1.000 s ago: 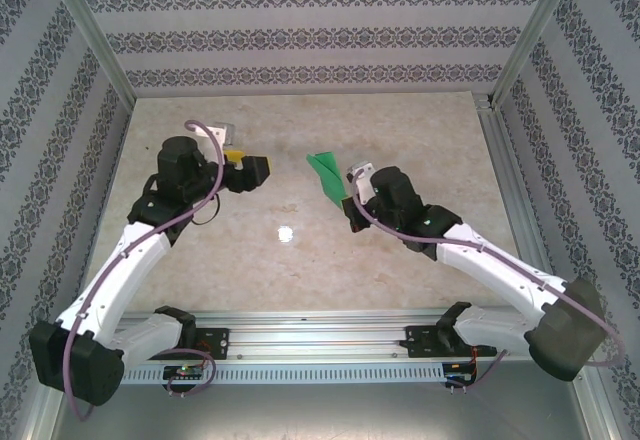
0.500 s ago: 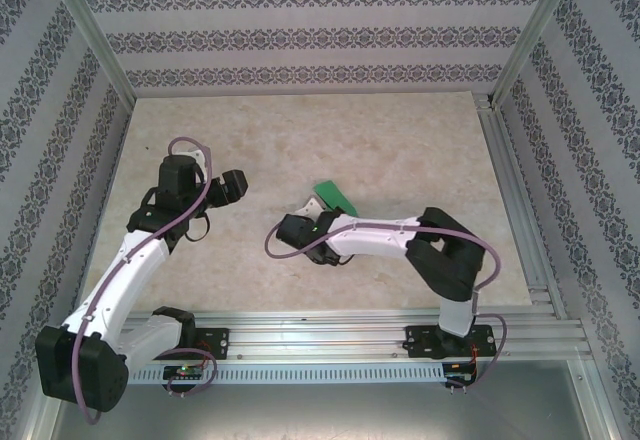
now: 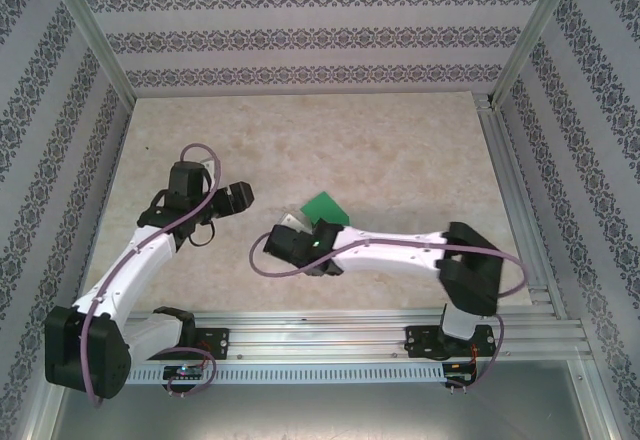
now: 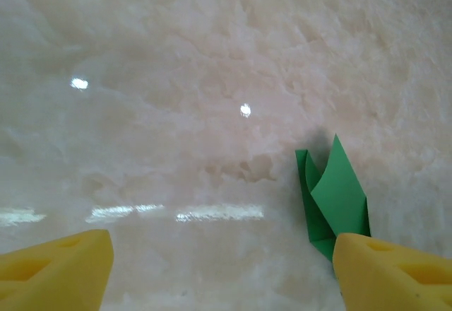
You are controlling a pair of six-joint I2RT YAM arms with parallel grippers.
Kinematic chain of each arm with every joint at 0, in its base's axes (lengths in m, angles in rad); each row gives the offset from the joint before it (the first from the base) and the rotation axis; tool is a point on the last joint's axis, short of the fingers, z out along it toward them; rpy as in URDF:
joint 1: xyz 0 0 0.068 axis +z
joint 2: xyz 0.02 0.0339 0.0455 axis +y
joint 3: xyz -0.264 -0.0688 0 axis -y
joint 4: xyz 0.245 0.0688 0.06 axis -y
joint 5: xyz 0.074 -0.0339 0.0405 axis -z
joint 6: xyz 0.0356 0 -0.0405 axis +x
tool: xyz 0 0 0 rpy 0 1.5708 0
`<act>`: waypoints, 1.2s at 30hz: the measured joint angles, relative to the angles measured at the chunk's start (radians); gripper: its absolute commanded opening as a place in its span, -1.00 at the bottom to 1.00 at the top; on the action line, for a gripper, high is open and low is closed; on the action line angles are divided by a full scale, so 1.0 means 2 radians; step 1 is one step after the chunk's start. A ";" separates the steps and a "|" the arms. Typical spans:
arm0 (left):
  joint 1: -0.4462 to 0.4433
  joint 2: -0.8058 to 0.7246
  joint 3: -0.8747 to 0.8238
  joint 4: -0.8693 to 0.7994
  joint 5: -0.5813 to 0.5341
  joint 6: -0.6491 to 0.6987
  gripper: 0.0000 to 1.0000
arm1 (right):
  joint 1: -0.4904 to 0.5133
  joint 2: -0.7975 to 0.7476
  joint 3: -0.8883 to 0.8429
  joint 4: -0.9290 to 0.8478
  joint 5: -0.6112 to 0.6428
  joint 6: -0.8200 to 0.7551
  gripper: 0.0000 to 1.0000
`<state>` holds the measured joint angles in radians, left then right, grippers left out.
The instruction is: Fold a paper plane with a square sheet of paper (fold left side to right side)
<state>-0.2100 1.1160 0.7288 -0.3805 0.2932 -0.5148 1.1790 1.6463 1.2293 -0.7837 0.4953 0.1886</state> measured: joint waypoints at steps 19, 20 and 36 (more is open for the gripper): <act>-0.159 0.281 -0.004 0.296 0.088 -0.198 0.07 | -0.416 -0.210 -0.283 0.286 -0.404 0.154 0.37; -0.159 0.291 0.001 0.301 0.088 -0.201 0.04 | -0.423 -0.210 -0.286 0.291 -0.417 0.154 0.37; -0.159 0.369 0.114 0.292 0.137 -0.110 -1.00 | -0.500 -0.205 -0.308 0.310 -0.578 0.087 0.38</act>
<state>-0.5270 1.8549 0.9577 0.2031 0.5663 -0.7341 0.1795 1.2369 0.6140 -0.1638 -0.6605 0.3630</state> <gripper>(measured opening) 0.057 0.687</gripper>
